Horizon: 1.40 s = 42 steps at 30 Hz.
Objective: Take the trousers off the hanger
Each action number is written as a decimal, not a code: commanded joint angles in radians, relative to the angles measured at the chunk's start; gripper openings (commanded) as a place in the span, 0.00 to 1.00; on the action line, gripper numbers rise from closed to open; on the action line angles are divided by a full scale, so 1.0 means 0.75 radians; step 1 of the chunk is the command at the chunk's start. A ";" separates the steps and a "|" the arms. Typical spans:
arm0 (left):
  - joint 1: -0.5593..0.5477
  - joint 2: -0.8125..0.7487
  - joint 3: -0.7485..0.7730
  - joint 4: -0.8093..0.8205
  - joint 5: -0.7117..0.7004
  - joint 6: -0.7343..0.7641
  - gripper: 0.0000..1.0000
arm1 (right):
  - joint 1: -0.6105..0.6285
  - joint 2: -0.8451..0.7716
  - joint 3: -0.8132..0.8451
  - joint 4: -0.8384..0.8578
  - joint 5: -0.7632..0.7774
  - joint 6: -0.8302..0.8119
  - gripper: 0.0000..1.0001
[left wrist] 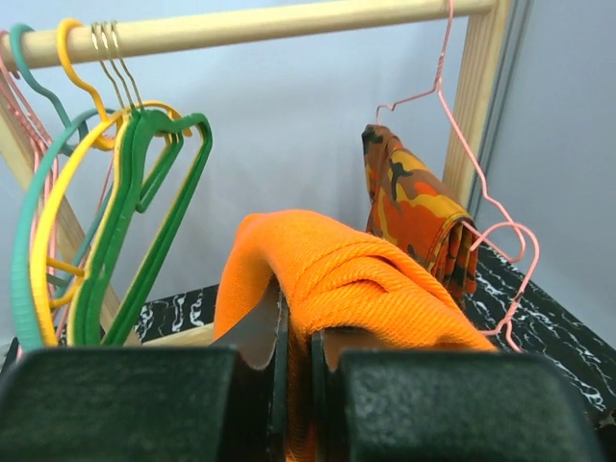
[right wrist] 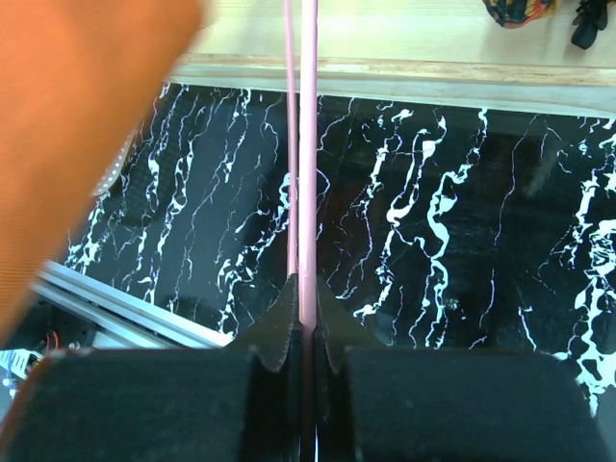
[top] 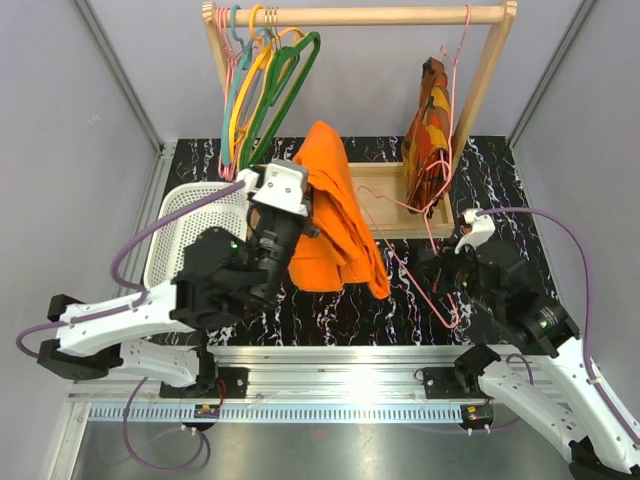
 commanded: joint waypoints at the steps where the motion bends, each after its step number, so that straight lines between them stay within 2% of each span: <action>1: -0.001 -0.136 -0.019 0.038 0.159 -0.056 0.00 | 0.004 -0.022 0.030 0.045 -0.030 -0.059 0.00; 8: 0.001 -0.308 -0.293 -0.072 0.171 -0.061 0.00 | 0.004 -0.028 0.117 0.037 -0.155 -0.129 0.00; 13: 0.027 -0.390 -0.473 -0.040 -0.033 -0.028 0.00 | 0.004 0.001 0.212 0.016 -0.217 -0.180 0.00; 17: 0.127 -0.411 -0.506 -0.074 -0.125 -0.089 0.00 | 0.004 0.040 0.285 0.008 -0.211 -0.209 0.00; 21: 0.299 -0.447 -0.478 -0.183 -0.123 -0.193 0.00 | 0.004 0.095 0.379 0.002 -0.208 -0.219 0.00; 26: 0.377 -0.578 -0.494 -0.171 -0.092 -0.196 0.00 | 0.004 0.120 0.406 0.004 -0.152 -0.231 0.00; 32: 0.420 -0.760 -0.643 0.032 -0.096 -0.047 0.00 | 0.004 0.138 0.406 0.026 -0.141 -0.235 0.00; 37: 0.490 -0.811 -0.733 0.183 -0.096 0.074 0.00 | 0.004 0.152 0.424 0.043 -0.151 -0.237 0.00; 40: 0.610 -0.783 -0.786 0.310 -0.111 0.160 0.00 | 0.004 0.165 0.439 0.053 -0.176 -0.229 0.00; 42: 0.742 -0.777 -0.787 0.255 -0.066 0.103 0.00 | 0.004 0.167 0.445 0.057 -0.192 -0.225 0.00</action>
